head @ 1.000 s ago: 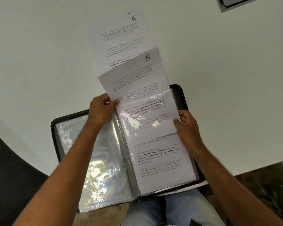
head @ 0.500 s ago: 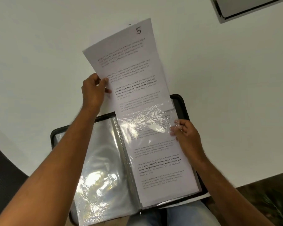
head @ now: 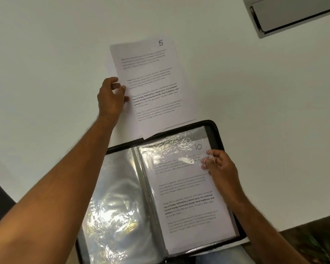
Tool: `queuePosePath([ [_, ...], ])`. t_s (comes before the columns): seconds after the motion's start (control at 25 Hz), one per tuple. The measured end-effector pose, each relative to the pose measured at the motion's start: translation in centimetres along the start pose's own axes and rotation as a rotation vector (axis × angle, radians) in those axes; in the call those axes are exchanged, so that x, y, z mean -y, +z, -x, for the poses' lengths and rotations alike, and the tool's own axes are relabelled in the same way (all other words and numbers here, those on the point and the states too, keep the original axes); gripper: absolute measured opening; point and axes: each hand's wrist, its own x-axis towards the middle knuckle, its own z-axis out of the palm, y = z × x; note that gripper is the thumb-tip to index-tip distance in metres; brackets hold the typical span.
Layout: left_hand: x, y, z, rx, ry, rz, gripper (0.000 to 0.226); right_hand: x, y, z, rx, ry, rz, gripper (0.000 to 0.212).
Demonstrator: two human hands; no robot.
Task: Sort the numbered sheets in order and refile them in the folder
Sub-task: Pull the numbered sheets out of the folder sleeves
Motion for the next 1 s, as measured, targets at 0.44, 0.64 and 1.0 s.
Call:
queuePosePath([
  [0.44, 6.7, -3.2, 14.9, -0.032, 0.319, -0.466, 0.034, 1.6, 1.1, 2.3, 0.028, -0.077, 0.08, 0.017],
  [0.64, 10.9, -4.0, 23.3, 0.03, 0.219, -0.541, 0.033, 2.7, 2.7, 4.5, 0.118, -0.05, 0.086, 0.015],
  [1.0, 13.4, -6.6, 29.9, 0.15, 0.054, -0.191, 0.018, 4.2, 8.3, 9.7, 0.363, -0.11, 0.136, 0.019],
])
